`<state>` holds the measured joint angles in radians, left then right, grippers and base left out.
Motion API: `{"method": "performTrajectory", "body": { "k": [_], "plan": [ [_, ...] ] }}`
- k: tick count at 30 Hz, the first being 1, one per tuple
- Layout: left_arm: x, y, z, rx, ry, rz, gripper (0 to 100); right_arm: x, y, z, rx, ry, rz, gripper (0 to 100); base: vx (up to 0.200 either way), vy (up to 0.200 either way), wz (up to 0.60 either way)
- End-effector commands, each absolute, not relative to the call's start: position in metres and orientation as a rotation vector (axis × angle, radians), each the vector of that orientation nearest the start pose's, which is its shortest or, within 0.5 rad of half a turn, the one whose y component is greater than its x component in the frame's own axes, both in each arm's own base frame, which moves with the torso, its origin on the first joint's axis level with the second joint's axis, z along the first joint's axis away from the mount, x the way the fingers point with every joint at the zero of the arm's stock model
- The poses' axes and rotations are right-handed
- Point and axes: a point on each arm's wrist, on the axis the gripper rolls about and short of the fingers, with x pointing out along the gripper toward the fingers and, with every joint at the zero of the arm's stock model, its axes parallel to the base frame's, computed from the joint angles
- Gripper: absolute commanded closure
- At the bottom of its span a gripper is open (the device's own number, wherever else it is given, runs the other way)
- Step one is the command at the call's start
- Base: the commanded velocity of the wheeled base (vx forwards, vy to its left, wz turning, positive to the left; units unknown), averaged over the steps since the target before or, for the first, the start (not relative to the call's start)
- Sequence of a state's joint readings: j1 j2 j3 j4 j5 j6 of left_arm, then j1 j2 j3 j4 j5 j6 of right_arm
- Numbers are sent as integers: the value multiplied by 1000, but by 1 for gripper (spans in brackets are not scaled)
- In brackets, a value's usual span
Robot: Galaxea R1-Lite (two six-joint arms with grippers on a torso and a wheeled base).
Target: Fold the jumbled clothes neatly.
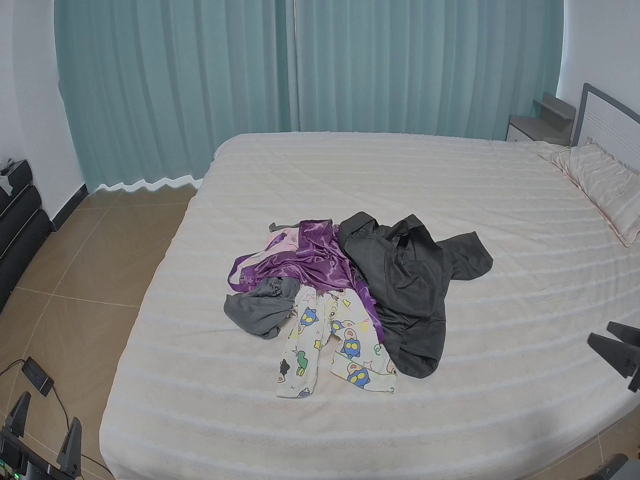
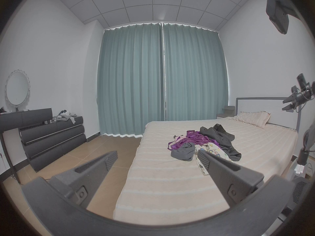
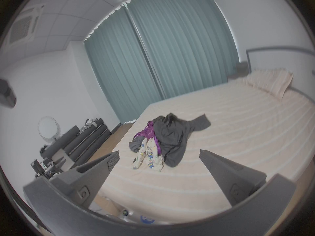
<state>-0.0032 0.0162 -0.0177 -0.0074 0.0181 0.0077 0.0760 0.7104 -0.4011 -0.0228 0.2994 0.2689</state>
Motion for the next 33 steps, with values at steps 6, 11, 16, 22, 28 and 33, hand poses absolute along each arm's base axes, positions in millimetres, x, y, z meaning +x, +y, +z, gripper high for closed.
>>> {"method": "performTrajectory", "body": {
  "k": [6, 11, 16, 22, 28, 33],
  "plan": [
    [-23, 0, 76, 8, -8, 15, 0, 222, 99, 90, 580, 866, 422, 0, 0, 0, 0],
    [-23, 0, 76, 8, -8, 15, 0, 250, 146, 45, 630, 869, 322, 0, 0, 0, 0],
    [-23, 0, 76, 8, -8, 15, 0, 268, 175, 8, 613, 895, 298, 0, 0, 0, 0],
    [-23, 0, 76, 8, -8, 15, 0, 284, 198, -29, 570, 917, 257, 0, 0, 0, 0],
    [-23, 0, 76, 8, -8, 15, 0, 286, 211, -42, 537, 917, 248, 0, 0, 0, 0],
    [-23, 0, 76, 8, -8, 15, 0, 290, 214, -42, 528, 903, 253, 0, 0, 0, 0]
  ]
}}
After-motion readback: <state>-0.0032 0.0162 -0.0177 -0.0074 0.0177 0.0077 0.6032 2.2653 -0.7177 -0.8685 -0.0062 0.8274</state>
